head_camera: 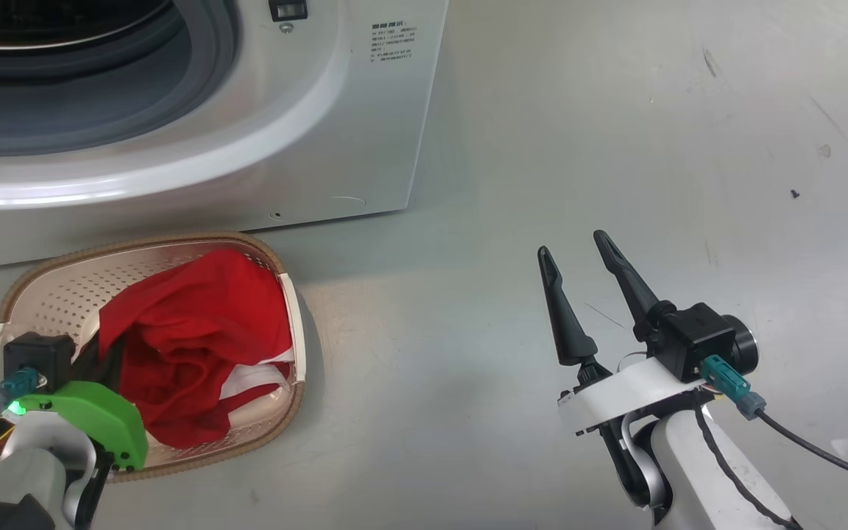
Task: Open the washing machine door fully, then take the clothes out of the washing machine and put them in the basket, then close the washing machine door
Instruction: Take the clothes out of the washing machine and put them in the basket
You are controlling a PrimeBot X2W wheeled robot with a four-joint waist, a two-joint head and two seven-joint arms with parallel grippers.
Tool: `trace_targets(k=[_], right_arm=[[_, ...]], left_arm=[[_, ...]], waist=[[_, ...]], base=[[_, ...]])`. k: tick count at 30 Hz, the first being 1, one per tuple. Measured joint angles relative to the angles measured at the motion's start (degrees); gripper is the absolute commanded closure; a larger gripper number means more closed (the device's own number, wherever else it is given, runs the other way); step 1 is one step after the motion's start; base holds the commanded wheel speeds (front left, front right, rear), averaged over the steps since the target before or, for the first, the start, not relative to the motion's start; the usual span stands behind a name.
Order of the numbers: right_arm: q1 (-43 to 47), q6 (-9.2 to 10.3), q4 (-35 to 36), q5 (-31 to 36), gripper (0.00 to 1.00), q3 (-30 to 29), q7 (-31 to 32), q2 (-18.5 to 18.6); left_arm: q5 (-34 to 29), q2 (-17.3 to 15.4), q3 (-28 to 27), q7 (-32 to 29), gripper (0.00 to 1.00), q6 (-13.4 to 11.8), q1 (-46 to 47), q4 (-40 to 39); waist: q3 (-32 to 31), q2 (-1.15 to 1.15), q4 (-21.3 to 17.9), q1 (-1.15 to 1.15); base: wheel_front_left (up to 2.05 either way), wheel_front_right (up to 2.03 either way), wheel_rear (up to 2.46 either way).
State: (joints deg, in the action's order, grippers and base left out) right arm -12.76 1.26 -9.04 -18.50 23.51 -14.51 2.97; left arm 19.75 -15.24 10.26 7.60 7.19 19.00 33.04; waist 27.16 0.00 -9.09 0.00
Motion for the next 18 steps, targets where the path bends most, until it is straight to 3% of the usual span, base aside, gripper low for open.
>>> trace_targets(k=[18], right_arm=[[-1.49, 0.43, 0.51, 1.53, 0.00, -0.54, 0.00, -0.01]], left_arm=[[4.66, 1.82, -4.85, -4.56, 1.00, -0.68, 7.09, 16.40]], waist=[[4.27, 0.00, 0.57, 0.00]], base=[[0.00, 0.00, 0.00]])
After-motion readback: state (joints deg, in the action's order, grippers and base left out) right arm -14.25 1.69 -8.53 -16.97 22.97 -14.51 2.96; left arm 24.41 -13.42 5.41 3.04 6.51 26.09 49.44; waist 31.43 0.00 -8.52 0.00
